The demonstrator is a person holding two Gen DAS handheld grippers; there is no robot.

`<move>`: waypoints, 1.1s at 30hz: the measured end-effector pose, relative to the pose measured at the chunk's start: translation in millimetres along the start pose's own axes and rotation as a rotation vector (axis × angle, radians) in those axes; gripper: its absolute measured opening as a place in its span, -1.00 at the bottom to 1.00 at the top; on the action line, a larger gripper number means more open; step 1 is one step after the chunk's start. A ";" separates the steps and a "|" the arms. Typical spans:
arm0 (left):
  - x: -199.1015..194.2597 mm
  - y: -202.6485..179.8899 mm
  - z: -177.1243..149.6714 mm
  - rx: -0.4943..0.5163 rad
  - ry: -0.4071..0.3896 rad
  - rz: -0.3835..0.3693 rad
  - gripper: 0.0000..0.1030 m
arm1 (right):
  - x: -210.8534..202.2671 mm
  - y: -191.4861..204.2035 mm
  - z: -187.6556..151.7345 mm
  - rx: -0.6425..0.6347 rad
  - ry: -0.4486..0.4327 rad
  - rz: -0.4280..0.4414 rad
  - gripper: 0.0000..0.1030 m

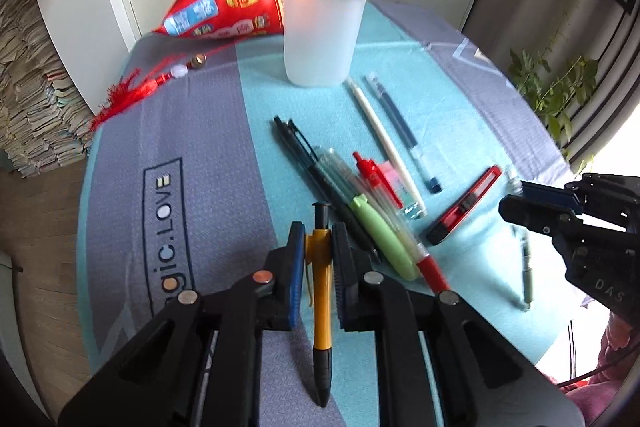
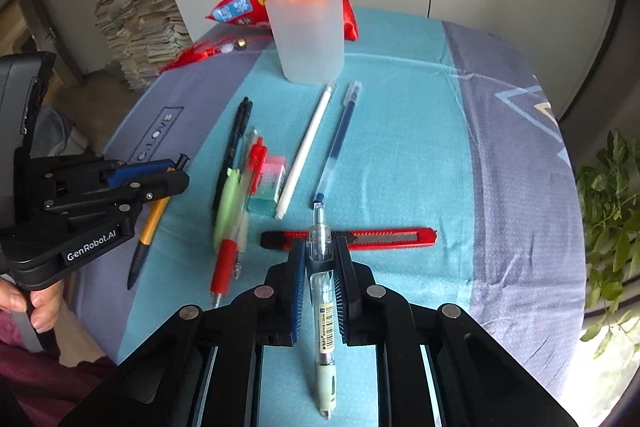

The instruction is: Organize stationery

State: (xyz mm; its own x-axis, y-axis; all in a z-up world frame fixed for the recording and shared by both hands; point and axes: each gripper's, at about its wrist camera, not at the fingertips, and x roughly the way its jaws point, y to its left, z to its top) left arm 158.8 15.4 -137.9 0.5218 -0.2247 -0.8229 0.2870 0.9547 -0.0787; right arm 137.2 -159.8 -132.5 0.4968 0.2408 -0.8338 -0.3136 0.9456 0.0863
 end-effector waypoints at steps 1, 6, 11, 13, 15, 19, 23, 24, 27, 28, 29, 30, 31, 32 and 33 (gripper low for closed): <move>-4.0 -0.1 0.6 -0.002 -0.011 -0.003 -0.78 | -5.6 0.8 0.6 0.001 -0.018 0.000 -0.76; -19.8 -2.9 3.2 0.010 -0.055 -0.007 -0.78 | -30.7 3.8 4.9 -0.006 -0.097 0.008 -0.86; -13.4 -1.4 0.2 -0.002 -0.032 0.000 -0.78 | -17.0 4.5 3.3 -0.018 -0.036 -0.009 -0.86; -10.2 0.4 -1.5 -0.012 -0.018 -0.004 -0.78 | -6.5 2.3 -0.8 0.007 0.021 0.036 -0.86; -9.8 1.5 -2.1 -0.017 -0.015 -0.005 -0.78 | 0.7 5.0 -5.9 0.009 0.056 0.074 -0.86; -10.4 0.8 -1.8 -0.017 -0.019 -0.007 -0.78 | 11.9 21.5 -11.8 -0.060 0.102 0.096 -0.78; -9.1 1.2 -3.2 -0.016 -0.015 -0.009 -0.77 | 23.1 30.3 -12.0 -0.074 0.132 0.103 -0.78; -8.8 1.7 -3.4 -0.018 -0.014 -0.010 -0.77 | 26.1 32.2 -11.9 -0.080 0.142 0.100 -0.78; -8.9 3.6 -3.2 -0.025 -0.014 -0.012 -0.78 | 34.4 33.5 -11.0 -0.085 0.164 0.085 -0.78; -9.0 4.3 -3.1 -0.027 -0.014 -0.015 -0.77 | 37.3 33.5 -9.7 -0.084 0.171 0.092 -0.78; -8.9 4.8 -3.1 -0.029 -0.014 -0.015 -0.78 | 40.0 34.6 -8.4 -0.086 0.177 0.095 -0.77; -8.9 5.2 -3.1 -0.031 -0.013 -0.015 -0.78 | 43.1 36.7 -7.4 -0.094 0.186 0.088 -0.77; -9.1 5.3 -3.2 -0.032 -0.014 -0.016 -0.78 | 45.3 38.7 -6.5 -0.101 0.193 0.088 -0.77; -9.1 5.6 -3.2 -0.033 -0.014 -0.017 -0.78 | 47.4 41.1 -5.3 -0.108 0.197 0.094 -0.73; -9.0 5.9 -3.1 -0.035 -0.013 -0.018 -0.78 | 49.0 43.1 -4.4 -0.114 0.195 0.098 -0.68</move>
State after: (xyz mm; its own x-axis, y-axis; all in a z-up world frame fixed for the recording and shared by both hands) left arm 153.3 23.7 -132.7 0.5274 -0.2440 -0.8138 0.2685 0.9567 -0.1128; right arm 144.5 -108.3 -172.0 0.2971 0.2730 -0.9150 -0.4470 0.8865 0.1194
